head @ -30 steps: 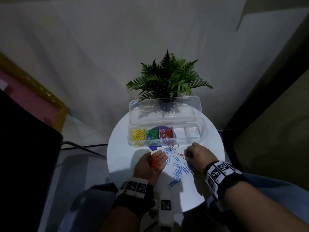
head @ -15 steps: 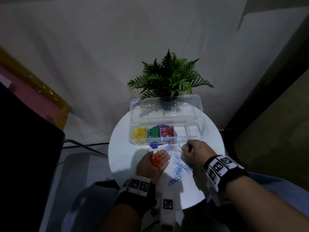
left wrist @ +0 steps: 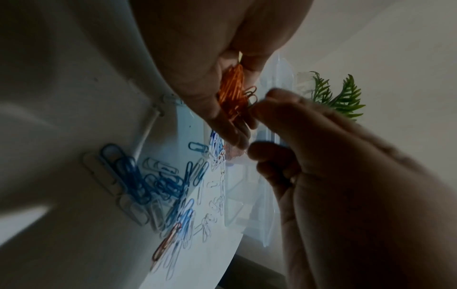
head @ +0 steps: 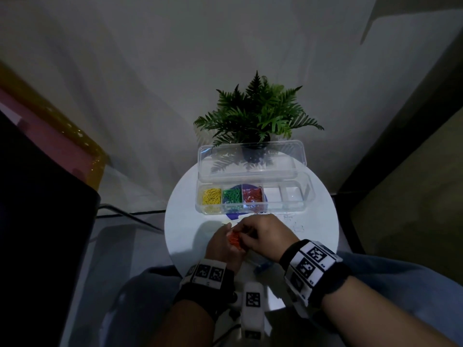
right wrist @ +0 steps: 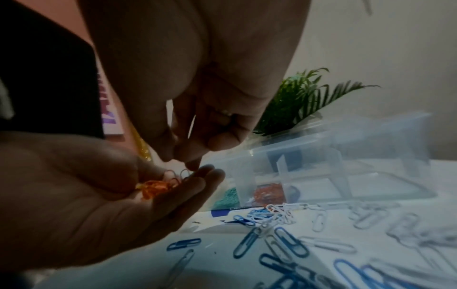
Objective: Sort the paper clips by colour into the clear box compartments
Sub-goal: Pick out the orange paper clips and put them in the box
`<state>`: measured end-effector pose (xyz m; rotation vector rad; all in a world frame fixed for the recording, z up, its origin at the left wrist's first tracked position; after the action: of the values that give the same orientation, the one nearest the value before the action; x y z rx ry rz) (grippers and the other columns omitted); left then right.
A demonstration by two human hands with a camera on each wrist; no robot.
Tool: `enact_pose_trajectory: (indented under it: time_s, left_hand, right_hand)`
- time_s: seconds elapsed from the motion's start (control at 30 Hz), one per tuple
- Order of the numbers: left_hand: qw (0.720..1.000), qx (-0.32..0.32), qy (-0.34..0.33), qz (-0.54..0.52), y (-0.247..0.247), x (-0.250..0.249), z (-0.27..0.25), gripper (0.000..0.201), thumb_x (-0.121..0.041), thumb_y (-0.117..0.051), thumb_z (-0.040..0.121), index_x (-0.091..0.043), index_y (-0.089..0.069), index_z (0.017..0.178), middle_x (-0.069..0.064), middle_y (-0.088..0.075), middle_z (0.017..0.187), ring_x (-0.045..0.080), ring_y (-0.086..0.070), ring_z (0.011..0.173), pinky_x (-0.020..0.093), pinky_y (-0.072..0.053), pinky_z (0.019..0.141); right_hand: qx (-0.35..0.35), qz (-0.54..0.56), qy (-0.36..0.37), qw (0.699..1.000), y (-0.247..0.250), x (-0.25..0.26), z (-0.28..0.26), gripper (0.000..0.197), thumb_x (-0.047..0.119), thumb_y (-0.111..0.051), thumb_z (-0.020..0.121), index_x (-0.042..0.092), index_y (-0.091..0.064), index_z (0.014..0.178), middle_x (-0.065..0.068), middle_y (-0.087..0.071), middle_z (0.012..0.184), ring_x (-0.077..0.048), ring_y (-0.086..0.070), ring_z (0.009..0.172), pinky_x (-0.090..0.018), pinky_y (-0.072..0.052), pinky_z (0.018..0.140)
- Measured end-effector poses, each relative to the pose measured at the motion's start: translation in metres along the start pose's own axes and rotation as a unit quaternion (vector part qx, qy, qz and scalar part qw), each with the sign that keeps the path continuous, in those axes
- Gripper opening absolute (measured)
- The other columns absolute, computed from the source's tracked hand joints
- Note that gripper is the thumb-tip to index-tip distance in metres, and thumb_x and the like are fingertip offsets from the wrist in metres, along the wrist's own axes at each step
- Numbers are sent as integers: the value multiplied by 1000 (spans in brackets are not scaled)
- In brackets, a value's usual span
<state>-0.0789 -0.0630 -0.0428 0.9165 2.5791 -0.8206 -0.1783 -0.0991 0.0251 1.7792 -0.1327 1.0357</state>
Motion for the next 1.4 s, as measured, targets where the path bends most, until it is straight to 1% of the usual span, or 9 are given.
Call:
enact_pose_trajectory:
  time_s: [0.1, 0.2, 0.33, 0.5, 0.8, 0.93, 1.03, 1.27, 1.4]
  left_hand:
    - [999, 7, 10, -53, -6, -7, -7, 33, -21, -34, 99, 0, -56, 87, 13, -68, 57, 24, -64, 67, 32, -53, 71]
    - [997, 12, 22, -67, -8, -9, -7, 40, -20, -27, 100, 3, -57, 86, 15, -69, 60, 26, -57, 82, 35, -39, 94]
    - [998, 23, 32, -48, -4, -10, -4, 40, -20, -27, 100, 1, -58, 86, 13, -70, 62, 24, -57, 83, 31, -42, 77]
    - [999, 21, 29, -34, -3, -11, -4, 41, -22, -27, 100, 1, -58, 88, 16, -67, 84, 24, -57, 84, 32, -43, 81]
    - [999, 20, 34, -29, 1, -12, -1, 39, -24, -30, 100, 0, -59, 89, 14, -69, 77, 23, -64, 78, 30, -50, 70]
    - [999, 20, 30, -31, 2, -12, 1, 40, -24, -30, 100, 0, -60, 91, 15, -65, 88, 23, -60, 84, 27, -55, 61]
    - [999, 23, 29, -31, -1, -11, -1, 39, -23, -29, 100, 1, -59, 91, 15, -62, 92, 23, -59, 85, 30, -48, 74]
    - [999, 27, 30, -24, -7, -12, -5, 39, -21, -29, 99, 1, -59, 88, 15, -61, 93, 24, -58, 88, 30, -45, 78]
    - [998, 33, 34, -42, -7, -11, -5, 40, -21, -29, 99, 2, -59, 87, 16, -64, 87, 26, -56, 92, 33, -44, 82]
  right_hand:
    - [-75, -6, -46, 996, 10, -18, 4, 19, 15, -58, 85, 13, -68, 102, -7, -63, 105, -21, -61, 93, -29, -47, 83]
    - [-5, -113, -132, 985, 4, -45, 9, 33, 23, -47, 91, 22, -56, 123, -9, -55, 116, -29, -59, 103, -36, -47, 85]
    - [59, -188, -168, 966, -4, -63, 9, 38, 29, -36, 96, 31, -43, 134, -11, -53, 118, -31, -58, 106, -37, -47, 86]
    - [91, -170, -166, 967, -7, -71, 0, 42, 26, -40, 93, 37, -45, 133, -7, -54, 117, -28, -56, 110, -34, -45, 90]
    - [14, -133, -185, 974, 10, -69, 2, 26, 27, -47, 92, 24, -64, 112, -6, -58, 116, -24, -57, 108, -31, -45, 88]
    - [5, -136, -198, 971, 4, -63, 16, 25, 27, -50, 91, 19, -67, 107, -7, -65, 113, -26, -59, 106, -30, -47, 86]
    - [16, -144, -227, 963, -2, -65, 23, 22, 27, -57, 86, 19, -70, 102, -7, -68, 109, -26, -61, 103, -31, -50, 87]
    - [11, -115, -227, 967, -8, -64, 30, 22, 17, -48, 86, 5, -64, 94, -15, -67, 100, -31, -63, 95, -33, -51, 82]
    - [-76, -19, -221, 972, 5, -66, 18, 16, 14, -52, 83, 10, -64, 73, -12, -66, 81, -27, -61, 80, -25, -44, 71]
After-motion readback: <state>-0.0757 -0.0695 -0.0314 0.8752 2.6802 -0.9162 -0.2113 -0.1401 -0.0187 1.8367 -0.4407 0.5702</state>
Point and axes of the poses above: each hand's wrist, its own z-axis towards the middle knuckle, its own y-axis out of the back of the hand, x = y × z, the point moved 4 cm from there along z, towards the middle knuckle
